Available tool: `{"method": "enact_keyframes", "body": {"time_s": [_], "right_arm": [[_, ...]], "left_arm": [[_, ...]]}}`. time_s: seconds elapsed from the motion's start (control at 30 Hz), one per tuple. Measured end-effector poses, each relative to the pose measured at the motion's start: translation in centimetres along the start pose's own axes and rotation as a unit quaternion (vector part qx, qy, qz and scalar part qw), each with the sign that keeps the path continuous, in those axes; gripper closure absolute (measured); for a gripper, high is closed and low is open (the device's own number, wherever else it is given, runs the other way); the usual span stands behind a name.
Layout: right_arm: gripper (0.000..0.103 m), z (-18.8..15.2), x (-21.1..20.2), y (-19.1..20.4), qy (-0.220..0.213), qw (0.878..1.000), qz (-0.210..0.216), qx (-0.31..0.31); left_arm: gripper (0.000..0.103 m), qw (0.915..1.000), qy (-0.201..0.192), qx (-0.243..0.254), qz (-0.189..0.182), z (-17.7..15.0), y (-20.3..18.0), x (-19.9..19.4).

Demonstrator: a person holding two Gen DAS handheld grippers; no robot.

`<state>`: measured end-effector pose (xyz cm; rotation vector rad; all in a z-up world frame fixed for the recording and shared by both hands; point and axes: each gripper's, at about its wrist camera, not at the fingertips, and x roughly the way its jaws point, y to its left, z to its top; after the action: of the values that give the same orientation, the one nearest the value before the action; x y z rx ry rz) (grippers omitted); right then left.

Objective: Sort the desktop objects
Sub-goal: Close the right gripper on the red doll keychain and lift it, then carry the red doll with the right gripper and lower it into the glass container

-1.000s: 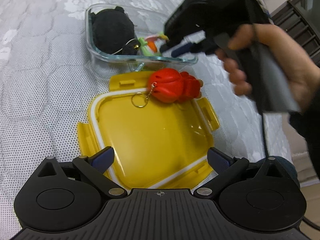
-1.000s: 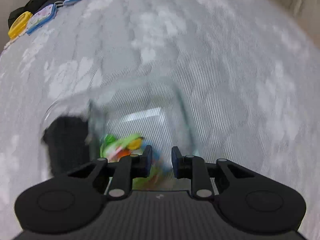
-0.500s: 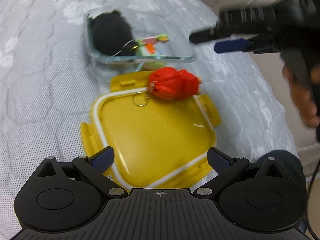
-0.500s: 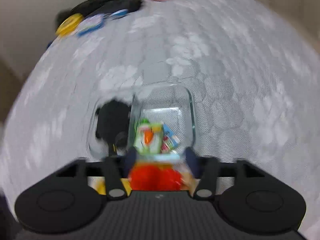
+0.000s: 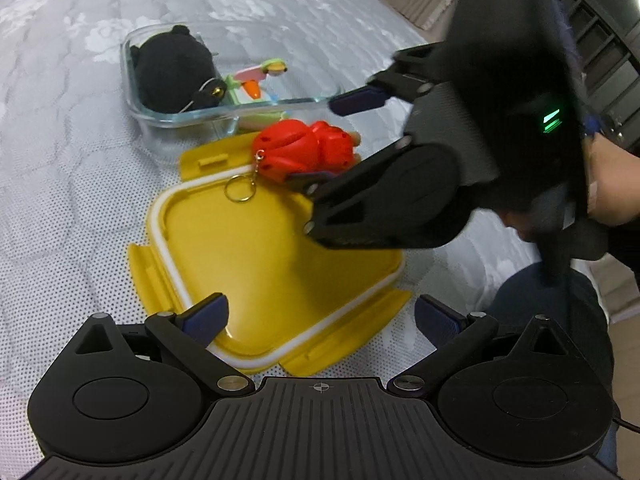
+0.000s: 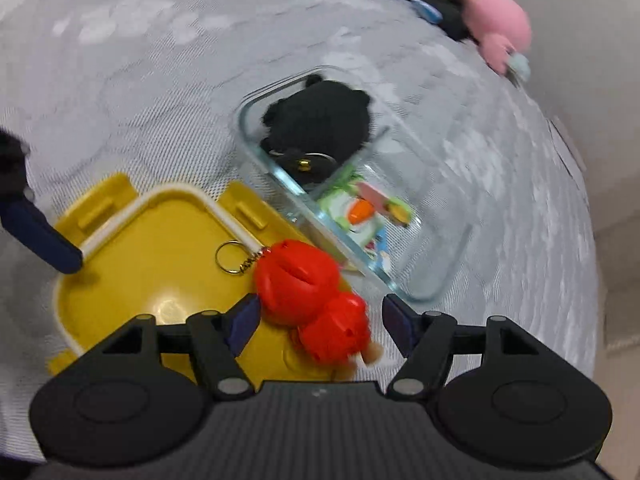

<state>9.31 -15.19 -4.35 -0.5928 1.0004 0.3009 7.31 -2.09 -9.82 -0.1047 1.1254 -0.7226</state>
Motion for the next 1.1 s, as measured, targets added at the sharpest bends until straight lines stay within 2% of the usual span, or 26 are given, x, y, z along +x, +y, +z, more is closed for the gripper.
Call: {"method": "enact_keyframes", "body": {"time_s": [0.1, 0.17, 0.2, 0.23, 0.3, 0.57, 0.8, 0.97, 1.1], "right_arm": [[0.031, 0.2, 0.4, 0.8, 0.003, 1.0, -0.008, -0.028], [0.048, 0.3, 0.7, 1.3, 0.005, 0.999, -0.013, -0.047], [0.053, 0.4, 0.8, 1.5, 0.006, 0.998, -0.015, -0.056], [0.053, 0.4, 0.9, 1.8, 0.007, 0.998, -0.018, -0.065], [0.053, 0.6, 1.2, 2.3, 0.009, 0.996, -0.023, -0.084], [0.054, 4.2, 3.0, -1.8, 0.007, 1.0, -0.013, 0.005], [0.054, 7.4, 4.6, -5.6, 0.005, 0.996, -0.003, 0.088], [0.054, 9.8, 5.7, -8.3, 0.003, 0.989, 0.005, 0.147], [0.056, 10.5, 6.2, -7.6, 0.019, 0.99, 0.004, 0.139]], "left_arm": [[0.001, 1.0, -0.002, -0.006, 0.004, 0.1, 0.5, 0.0], [0.0, 1.0, -0.002, -0.007, -0.004, 0.1, 0.6, 0.1], [0.0, 0.9999, -0.002, -0.009, -0.013, 0.1, 0.6, 0.0], [0.0, 0.9997, -0.003, -0.011, -0.02, 0.1, 0.7, -0.2], [0.0, 0.9998, -0.008, -0.012, -0.011, 0.0, 0.7, -0.4], [0.0, 0.996, -0.016, -0.081, 0.034, 0.5, 3.0, -0.4], [0.0, 0.9913, -0.036, -0.124, 0.028, 0.8, 4.6, -0.8], [0.0, 0.991, -0.039, -0.124, 0.029, 1.2, 4.7, -0.8], [0.0, 0.9905, -0.036, -0.13, 0.023, 1.4, 4.9, -0.6]]}}
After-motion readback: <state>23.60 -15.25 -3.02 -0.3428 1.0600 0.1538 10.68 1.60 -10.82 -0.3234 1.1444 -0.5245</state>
